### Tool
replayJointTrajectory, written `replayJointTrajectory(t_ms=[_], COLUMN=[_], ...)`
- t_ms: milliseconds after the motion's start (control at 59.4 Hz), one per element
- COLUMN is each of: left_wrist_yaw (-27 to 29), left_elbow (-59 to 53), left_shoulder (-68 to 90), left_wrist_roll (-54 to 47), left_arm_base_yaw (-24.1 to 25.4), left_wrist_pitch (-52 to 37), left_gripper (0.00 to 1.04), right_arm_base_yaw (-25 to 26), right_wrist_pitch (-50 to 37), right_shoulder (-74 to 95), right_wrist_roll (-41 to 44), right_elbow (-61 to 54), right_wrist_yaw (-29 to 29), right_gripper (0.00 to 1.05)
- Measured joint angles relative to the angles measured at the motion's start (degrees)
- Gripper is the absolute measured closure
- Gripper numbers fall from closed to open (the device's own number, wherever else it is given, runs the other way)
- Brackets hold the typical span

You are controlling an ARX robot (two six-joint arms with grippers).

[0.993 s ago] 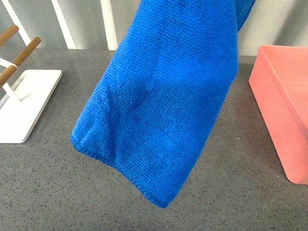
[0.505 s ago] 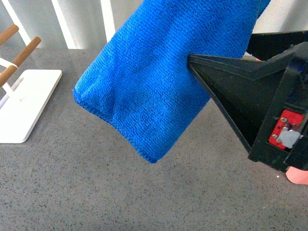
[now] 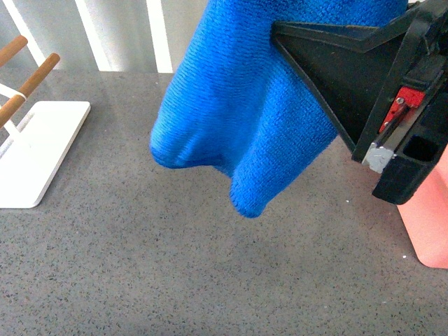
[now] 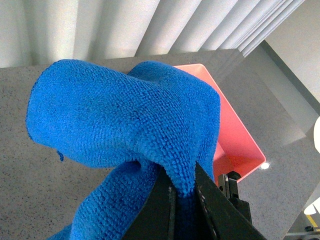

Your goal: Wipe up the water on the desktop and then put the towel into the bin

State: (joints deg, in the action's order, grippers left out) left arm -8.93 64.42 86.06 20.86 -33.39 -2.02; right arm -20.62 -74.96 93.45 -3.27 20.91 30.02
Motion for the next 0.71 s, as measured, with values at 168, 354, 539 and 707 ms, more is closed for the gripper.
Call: replayJointTrajectory(t_ms=[168,354,539,707], left_wrist_yaw=[0.57,1.07,1.31,0.81], left_elbow=[-0.13,-0.31,-1.4,-4.7], left_shoulder=[-0.15,-0.46,-1.51,-2.43], left_wrist_roll=[0.02,0.04,0.04,0.07], left_arm_base_yaw=[0.0,0.28,1.73,5.66], left_wrist_pitch=[0.0,0.0,-0.04,-1.38], left_gripper=[1.01,0.91,0.63,0.33], right_arm_base_yaw=[1.2,2.99,4.52,6.03], right_wrist_pitch=[0.02,0.87,2.03,3.74], right_shoulder=[-1.29,-3.52,-5.46,-6.32], right_wrist_roll=[-0.61,-1.79,-2.95,-3.45], right_elbow=[0.0,0.04,0.59,0.81], right_wrist_yaw=[0.46,0.9,1.14,1.11], right_gripper=[0.91,1.01,1.01,1.01])
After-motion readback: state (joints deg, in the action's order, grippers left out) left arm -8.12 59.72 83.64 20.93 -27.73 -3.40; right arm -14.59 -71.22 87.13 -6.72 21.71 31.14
